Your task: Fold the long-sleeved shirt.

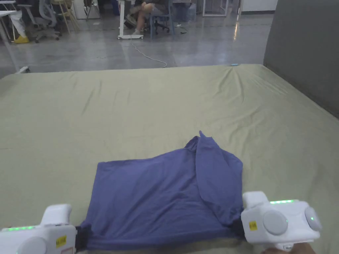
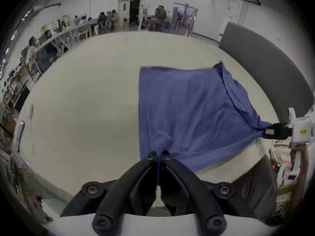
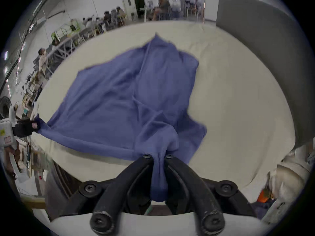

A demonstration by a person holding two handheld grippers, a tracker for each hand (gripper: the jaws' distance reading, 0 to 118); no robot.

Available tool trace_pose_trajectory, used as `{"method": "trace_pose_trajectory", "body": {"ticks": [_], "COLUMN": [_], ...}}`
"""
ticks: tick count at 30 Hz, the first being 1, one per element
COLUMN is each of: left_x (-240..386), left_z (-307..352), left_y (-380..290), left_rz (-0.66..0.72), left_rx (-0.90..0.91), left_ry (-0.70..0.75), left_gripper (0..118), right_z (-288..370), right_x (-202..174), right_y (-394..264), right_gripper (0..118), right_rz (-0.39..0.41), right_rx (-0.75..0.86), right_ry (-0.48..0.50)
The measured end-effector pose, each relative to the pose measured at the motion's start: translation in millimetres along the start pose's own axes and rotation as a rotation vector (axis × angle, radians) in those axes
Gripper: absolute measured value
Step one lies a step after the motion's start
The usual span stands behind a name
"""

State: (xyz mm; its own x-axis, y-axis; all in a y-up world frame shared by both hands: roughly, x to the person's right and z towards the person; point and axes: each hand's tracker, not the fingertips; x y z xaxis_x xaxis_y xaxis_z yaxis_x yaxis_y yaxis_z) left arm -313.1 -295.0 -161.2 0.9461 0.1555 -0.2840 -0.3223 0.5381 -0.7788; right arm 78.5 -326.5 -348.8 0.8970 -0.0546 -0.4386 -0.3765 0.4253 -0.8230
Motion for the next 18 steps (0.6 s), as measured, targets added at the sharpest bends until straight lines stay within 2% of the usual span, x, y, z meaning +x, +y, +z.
{"method": "trace_pose_trajectory", "body": {"ticks": [4,5,6,7,8,9,10,11,14,15,16,17,18], "left_x": [-3.0,-4.1,-5.5,-6.3,-6.9,-7.4,-8.2,-10.1,5.6,9.1,8.0,10.5,12.9], "left_z": [-5.5,-3.8,-0.9,3.6,6.5,10.6,14.6,25.0,45.3,47.7,35.1,33.3,28.7], "left_y": [-8.7,-6.8,-4.3,-0.2,3.1,7.8,12.6,17.5,31.2,36.2,37.7,40.5,42.7], "left_rz": [-0.006,0.005,0.013,0.011,0.011,0.01,0.009,-0.002,0.003,0.002,0.005,-0.008,-0.018], "left_rx": [0.004,0.016,0.027,0.039,0.05,0.065,0.085,0.189,0.155,0.149,0.153,0.168,0.159], "left_ry": [0.009,0.002,-0.009,-0.02,-0.008,0.003,0.003,0.01,0.008,0.015,0.026,0.03,0.041], "left_gripper": [0,0,22,57,96,118,118,118,118,116,106,63,0], "right_z": [-8.8,-1.9,4.0,12.6,19.6,28.1,43.4,52.0,63.4,61.8,59.7,54.8,52.8], "right_x": [0.5,2.4,4.1,5.2,6.6,8.1,7.7,10.1,16.0,17.5,18.4,19.3,20.3], "right_y": [-7.4,-4.8,-3.6,0.1,3.7,7.8,9.2,13.0,21.2,23.0,24.8,26.4,25.9], "right_gripper": [3,8,33,60,81,88,89,89,88,85,71,39,0], "right_rz": [0.006,-0.007,-0.017,-0.011,0.001,0.01,0.012,0.001,-0.04,-0.062,-0.071,-0.082,-0.066], "right_rx": [-0.005,0.021,0.044,0.069,0.08,0.1,0.142,0.182,0.228,0.234,0.228,0.209,0.201], "right_ry": [0.0,0.012,0.009,0.003,0.001,-0.012,-0.023,-0.02,-0.02,-0.023,-0.018,-0.013,-0.047]}}
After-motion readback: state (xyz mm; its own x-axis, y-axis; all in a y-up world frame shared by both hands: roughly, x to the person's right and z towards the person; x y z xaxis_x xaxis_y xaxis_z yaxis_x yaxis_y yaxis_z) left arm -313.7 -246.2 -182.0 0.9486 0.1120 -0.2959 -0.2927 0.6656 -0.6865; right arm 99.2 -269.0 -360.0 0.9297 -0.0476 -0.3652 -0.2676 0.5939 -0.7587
